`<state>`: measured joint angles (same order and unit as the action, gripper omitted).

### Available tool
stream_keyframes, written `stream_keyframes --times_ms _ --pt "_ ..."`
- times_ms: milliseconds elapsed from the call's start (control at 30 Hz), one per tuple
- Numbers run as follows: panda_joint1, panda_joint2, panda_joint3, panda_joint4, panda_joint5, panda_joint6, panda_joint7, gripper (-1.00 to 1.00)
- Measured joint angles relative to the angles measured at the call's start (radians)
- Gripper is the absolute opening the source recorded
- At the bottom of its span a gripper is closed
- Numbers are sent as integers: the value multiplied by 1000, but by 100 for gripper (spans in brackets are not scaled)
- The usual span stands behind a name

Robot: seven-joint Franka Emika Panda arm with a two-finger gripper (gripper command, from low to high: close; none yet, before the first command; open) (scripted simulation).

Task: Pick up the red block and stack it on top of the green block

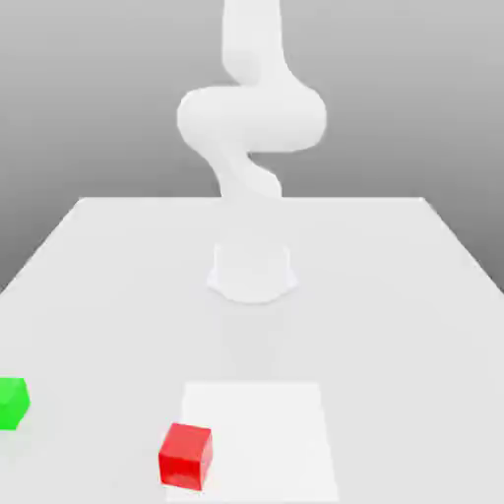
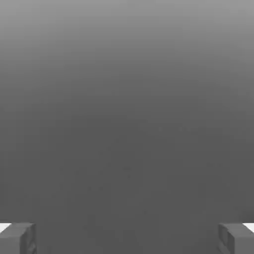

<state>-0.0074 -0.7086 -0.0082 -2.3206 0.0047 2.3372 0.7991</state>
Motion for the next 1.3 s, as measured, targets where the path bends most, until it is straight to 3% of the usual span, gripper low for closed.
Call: stream_keyframes --times_ms 767,933,967,1167,1300 --pt "-64 840 -78 -190 32 343 1 0" --pt "-80 1021 -62 -179 62 475 -20 0" --pt "-86 1057 -56 -174 69 505 -25 -100" --pt "-89 1074 -51 -172 70 520 -26 -100" --pt "-80 980 -65 -187 49 440 -11 -100"
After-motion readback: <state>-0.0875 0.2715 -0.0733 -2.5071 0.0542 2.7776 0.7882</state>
